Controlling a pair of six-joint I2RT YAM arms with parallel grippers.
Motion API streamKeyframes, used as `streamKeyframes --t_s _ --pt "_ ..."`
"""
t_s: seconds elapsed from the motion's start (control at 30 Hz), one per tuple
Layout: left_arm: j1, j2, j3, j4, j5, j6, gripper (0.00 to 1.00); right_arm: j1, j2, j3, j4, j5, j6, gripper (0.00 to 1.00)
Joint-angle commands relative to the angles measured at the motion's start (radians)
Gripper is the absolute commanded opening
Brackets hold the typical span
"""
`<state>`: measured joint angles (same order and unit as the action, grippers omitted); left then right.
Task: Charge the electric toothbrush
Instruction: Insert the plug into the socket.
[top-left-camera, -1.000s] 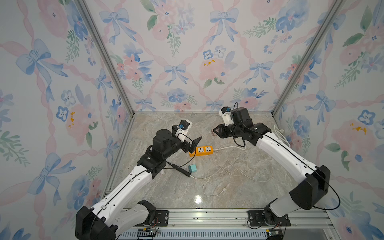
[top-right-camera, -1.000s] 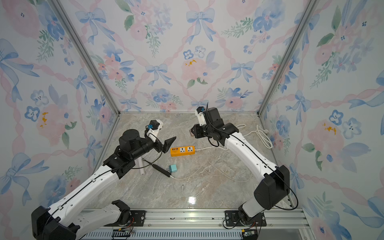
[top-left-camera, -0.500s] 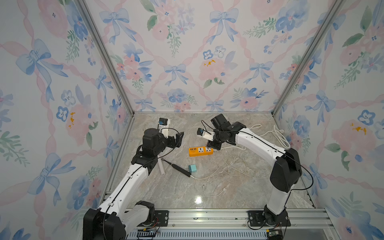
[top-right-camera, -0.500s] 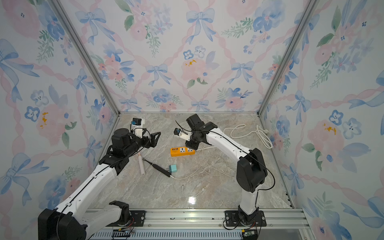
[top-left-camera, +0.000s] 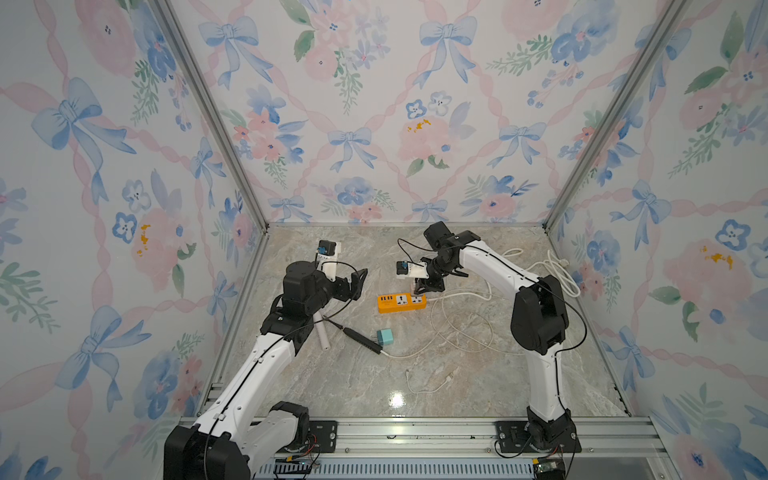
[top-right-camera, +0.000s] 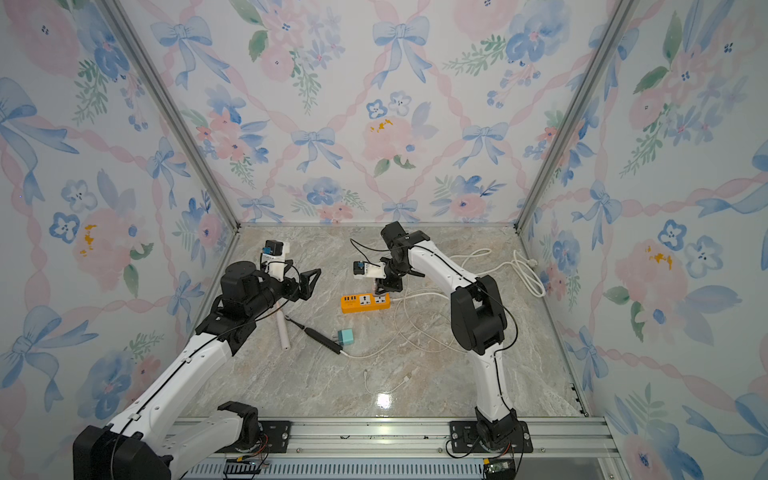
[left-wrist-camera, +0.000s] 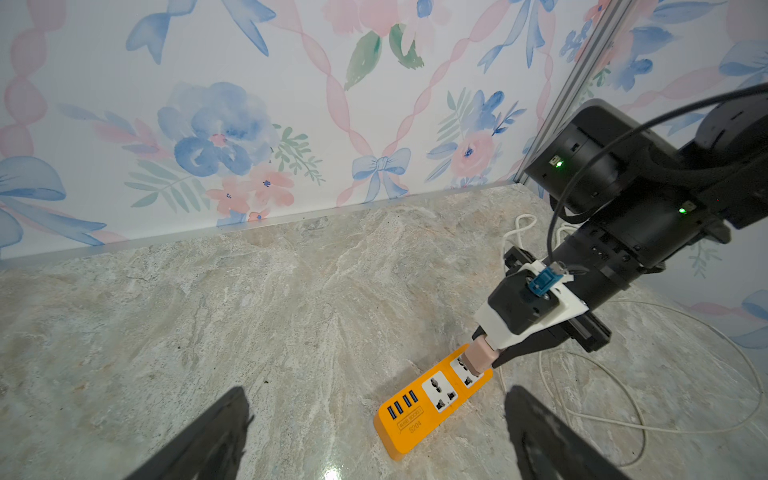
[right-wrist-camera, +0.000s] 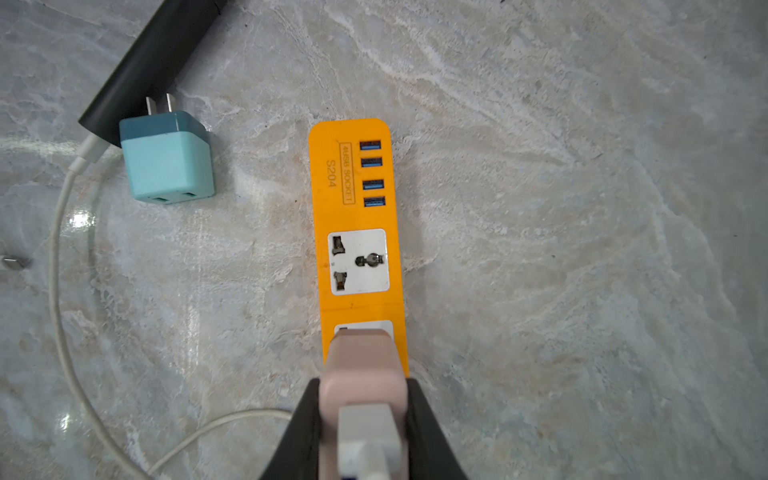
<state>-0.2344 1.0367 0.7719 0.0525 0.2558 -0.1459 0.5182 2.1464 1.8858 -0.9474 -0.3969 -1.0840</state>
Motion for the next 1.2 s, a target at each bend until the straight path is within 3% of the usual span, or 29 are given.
streamKeyframes --t_s 0.0,0.4,0.83,1.03,1.17 --pt "0.007 -0.013 -0.014 0.007 0.015 0.025 0.98 -0.006 0.031 0.041 -0.067 -0.042 -0.003 0.10" --pt "0.012 -0.014 -0.013 0.007 0.020 0.022 0.98 -0.012 0.024 -0.037 0.014 -0.024 0.055 0.10" --pt "0.013 -0.019 -0.015 0.007 0.019 0.022 0.98 0.000 0.004 -0.104 -0.029 0.020 -0.047 0.10" --pt "0.014 -0.018 -0.016 0.007 0.017 0.022 0.98 0.030 0.025 -0.140 0.056 0.110 -0.005 0.10" --pt "0.014 -0.018 -0.020 0.007 0.016 0.022 0.98 0.038 -0.016 -0.309 0.233 0.168 0.007 0.09"
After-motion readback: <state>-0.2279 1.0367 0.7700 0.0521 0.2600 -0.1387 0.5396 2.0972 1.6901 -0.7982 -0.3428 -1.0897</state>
